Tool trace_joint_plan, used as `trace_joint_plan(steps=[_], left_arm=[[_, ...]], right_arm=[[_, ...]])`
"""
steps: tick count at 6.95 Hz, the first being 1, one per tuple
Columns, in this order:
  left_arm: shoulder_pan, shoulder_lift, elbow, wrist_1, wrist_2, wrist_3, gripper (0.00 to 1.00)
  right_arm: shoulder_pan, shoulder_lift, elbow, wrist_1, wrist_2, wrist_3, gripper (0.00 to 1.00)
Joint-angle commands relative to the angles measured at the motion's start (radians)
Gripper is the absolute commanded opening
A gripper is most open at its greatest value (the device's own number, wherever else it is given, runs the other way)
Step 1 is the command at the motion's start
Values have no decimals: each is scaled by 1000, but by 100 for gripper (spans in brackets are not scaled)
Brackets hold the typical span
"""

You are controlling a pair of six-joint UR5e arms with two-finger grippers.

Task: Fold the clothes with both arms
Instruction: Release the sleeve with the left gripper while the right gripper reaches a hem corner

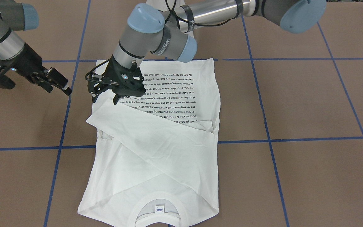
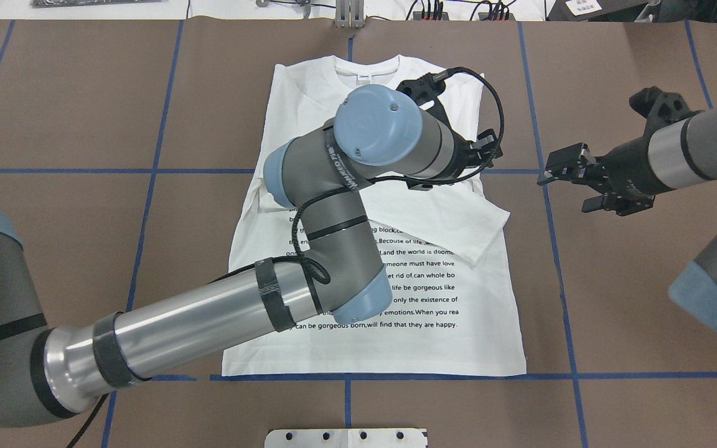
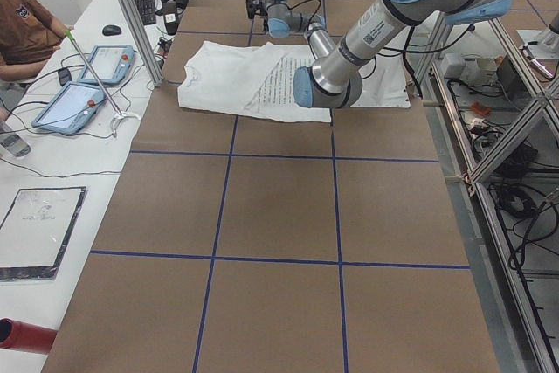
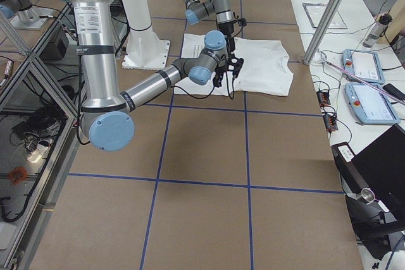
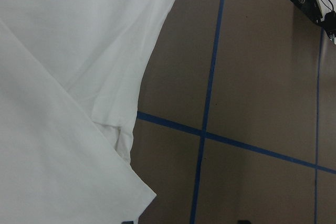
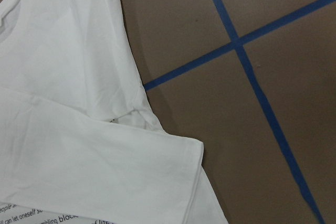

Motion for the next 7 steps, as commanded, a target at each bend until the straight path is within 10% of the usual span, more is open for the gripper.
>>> trace_joint_plan(steps=[1, 4, 7], left_arm=[[-58, 153, -178, 64, -29, 95, 71], [-95, 289, -344, 90, -28, 159, 71], [-96, 303, -355, 92, -25, 156, 71]], right_arm=[[-302, -51, 113, -12, -315, 283, 94], [-679, -193, 179, -65, -713, 527, 89], [-759, -185, 198, -201, -745, 627, 83]])
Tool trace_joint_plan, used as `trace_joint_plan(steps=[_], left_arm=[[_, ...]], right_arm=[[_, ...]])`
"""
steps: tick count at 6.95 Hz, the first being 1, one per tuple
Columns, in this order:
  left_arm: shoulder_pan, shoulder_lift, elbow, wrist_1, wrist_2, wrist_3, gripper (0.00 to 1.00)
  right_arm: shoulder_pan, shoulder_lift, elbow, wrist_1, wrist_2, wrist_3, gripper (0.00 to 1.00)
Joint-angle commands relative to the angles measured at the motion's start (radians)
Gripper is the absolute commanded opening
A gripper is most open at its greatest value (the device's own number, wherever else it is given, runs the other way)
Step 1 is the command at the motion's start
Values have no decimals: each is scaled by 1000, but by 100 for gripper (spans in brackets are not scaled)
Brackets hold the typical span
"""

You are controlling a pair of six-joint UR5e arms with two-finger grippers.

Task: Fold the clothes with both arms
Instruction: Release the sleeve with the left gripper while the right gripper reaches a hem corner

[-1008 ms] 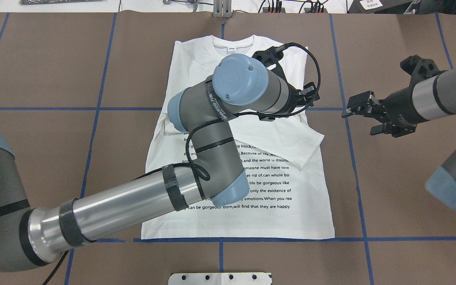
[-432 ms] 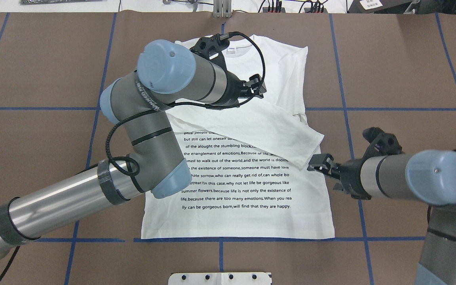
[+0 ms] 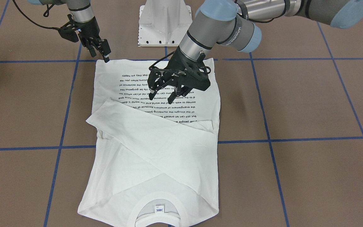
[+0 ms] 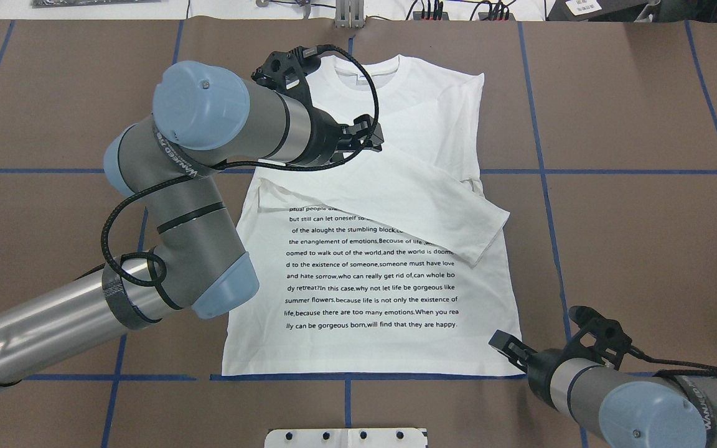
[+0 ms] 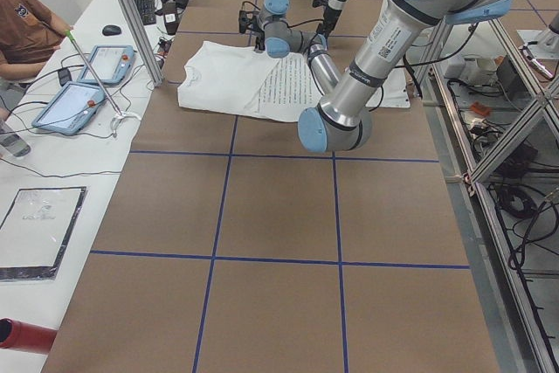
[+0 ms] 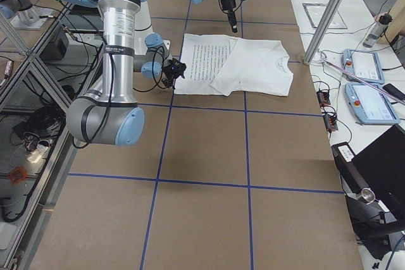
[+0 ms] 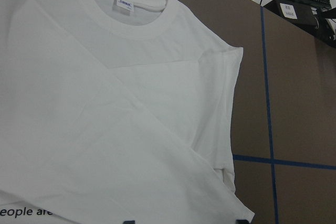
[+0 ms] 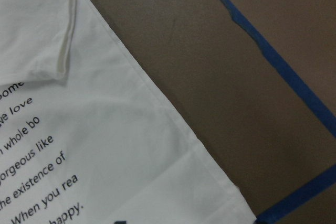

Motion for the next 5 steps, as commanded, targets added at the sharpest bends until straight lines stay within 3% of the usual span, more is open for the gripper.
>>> trace_joint_plan(steps=[1, 5], left_arm=[[-1, 18, -17, 1, 2, -2, 71], [-1, 90, -82, -4, 6, 3, 71]], right_arm=[[-30, 6, -10, -52, -9, 27, 81], [-32, 18, -37, -55, -3, 25, 75]])
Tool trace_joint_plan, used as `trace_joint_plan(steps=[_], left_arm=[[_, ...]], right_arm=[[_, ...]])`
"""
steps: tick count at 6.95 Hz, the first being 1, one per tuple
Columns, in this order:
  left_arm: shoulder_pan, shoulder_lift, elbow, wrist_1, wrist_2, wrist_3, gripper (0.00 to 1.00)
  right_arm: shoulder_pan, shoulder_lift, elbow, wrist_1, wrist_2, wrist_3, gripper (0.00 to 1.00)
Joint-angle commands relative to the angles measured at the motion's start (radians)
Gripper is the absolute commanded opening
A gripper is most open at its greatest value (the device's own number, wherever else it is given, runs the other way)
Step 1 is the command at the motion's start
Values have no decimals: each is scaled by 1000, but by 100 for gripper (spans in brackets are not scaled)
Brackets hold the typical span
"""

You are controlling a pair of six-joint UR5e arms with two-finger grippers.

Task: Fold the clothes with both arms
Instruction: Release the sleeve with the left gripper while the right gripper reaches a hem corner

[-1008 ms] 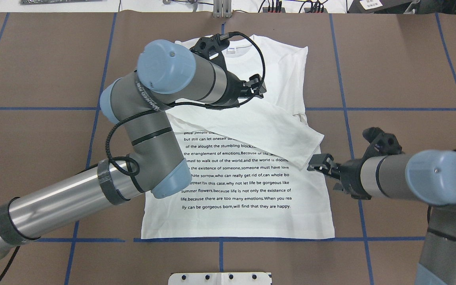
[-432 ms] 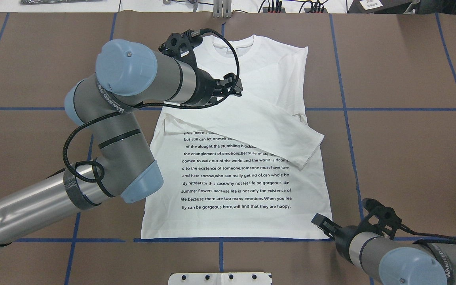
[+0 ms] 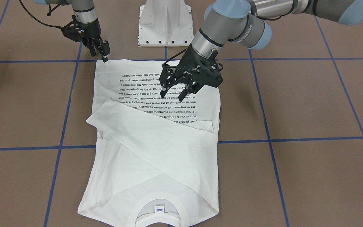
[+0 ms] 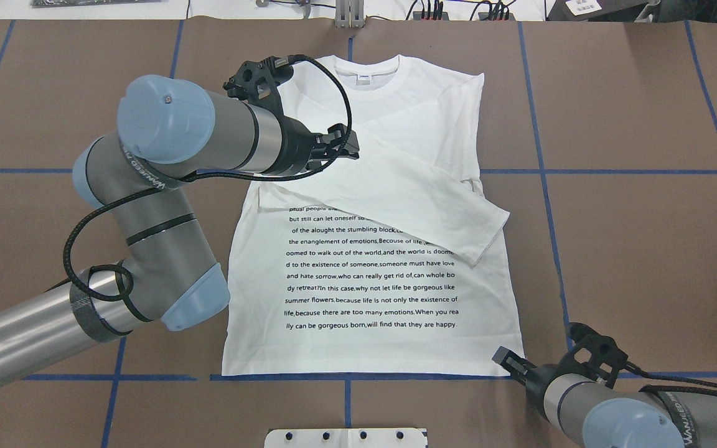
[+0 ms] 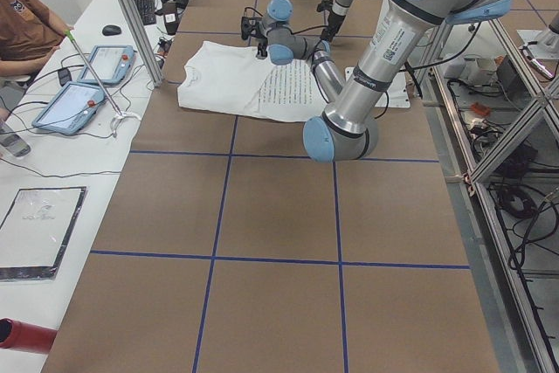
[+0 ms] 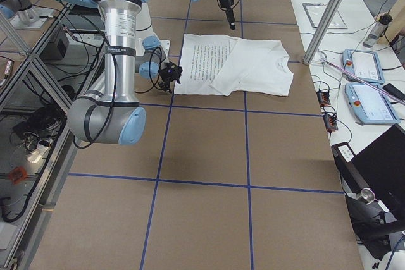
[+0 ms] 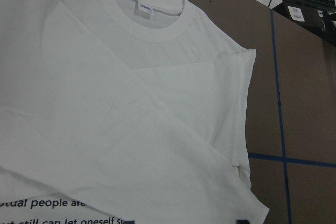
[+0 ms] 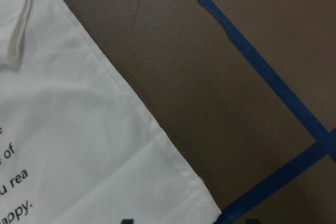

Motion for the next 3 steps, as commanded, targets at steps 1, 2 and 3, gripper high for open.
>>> trace_joint_plan(steps=[1, 2, 3], left_arm=[[1, 7, -7, -3, 1, 0, 71], [2, 9, -6, -5, 3, 1, 71], [2, 9, -7, -6, 3, 1, 71]], right_arm=[[-2, 18, -17, -1, 3, 0, 70], [1, 20, -14, -6, 3, 0, 51], [1, 20, -26, -6, 3, 0, 35]])
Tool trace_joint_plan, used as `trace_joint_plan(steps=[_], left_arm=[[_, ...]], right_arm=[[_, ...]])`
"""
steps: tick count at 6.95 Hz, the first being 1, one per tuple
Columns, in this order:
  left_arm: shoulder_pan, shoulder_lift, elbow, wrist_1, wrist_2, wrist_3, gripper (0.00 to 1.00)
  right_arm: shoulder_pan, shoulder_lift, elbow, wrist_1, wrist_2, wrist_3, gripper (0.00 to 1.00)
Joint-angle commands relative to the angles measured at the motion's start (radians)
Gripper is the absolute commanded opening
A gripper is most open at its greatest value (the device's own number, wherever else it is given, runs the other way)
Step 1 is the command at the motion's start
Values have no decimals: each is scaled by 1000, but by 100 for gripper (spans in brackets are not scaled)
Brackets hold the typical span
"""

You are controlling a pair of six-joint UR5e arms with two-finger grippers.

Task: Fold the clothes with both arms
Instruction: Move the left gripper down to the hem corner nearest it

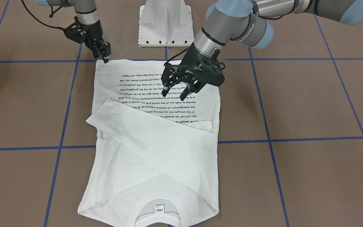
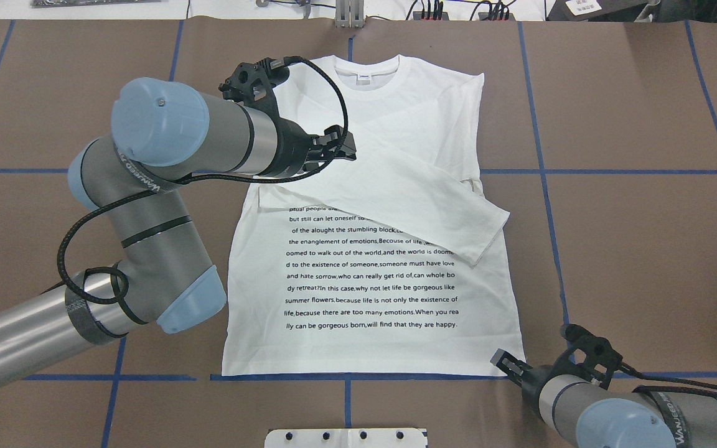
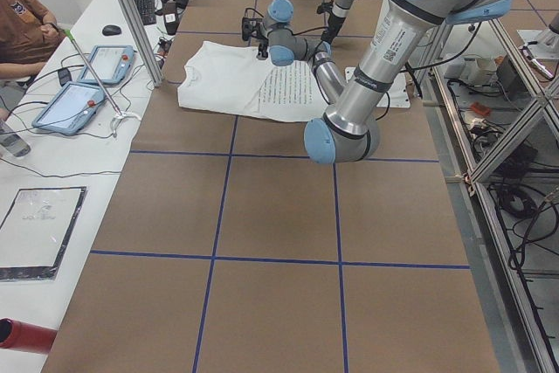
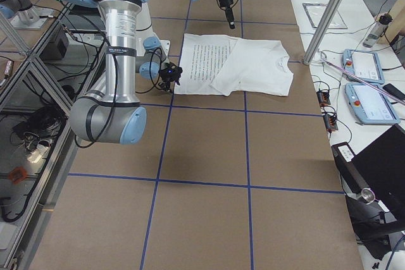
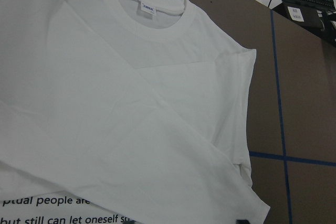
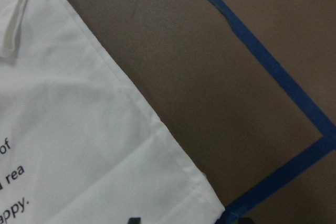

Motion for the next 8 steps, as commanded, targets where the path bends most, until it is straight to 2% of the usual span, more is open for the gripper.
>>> trace_joint_plan(steps=[1, 3, 4, 5, 8], left_arm=[[0, 1, -1, -2, 1, 0, 71], [0, 1, -1, 0, 1, 0, 71], [-1, 1, -1, 0, 1, 0, 71], [-1, 2, -1, 0, 2, 0, 71], [0, 15, -6, -3, 1, -1, 71]], right_arm=[[1, 1, -13, -1, 0, 0, 33], [4, 1, -10, -3, -3, 0, 33], [4, 1, -8, -4, -3, 0, 49], [4, 1, -2, -24, -3, 0, 53], [-5, 5, -11, -60, 0, -1, 54]])
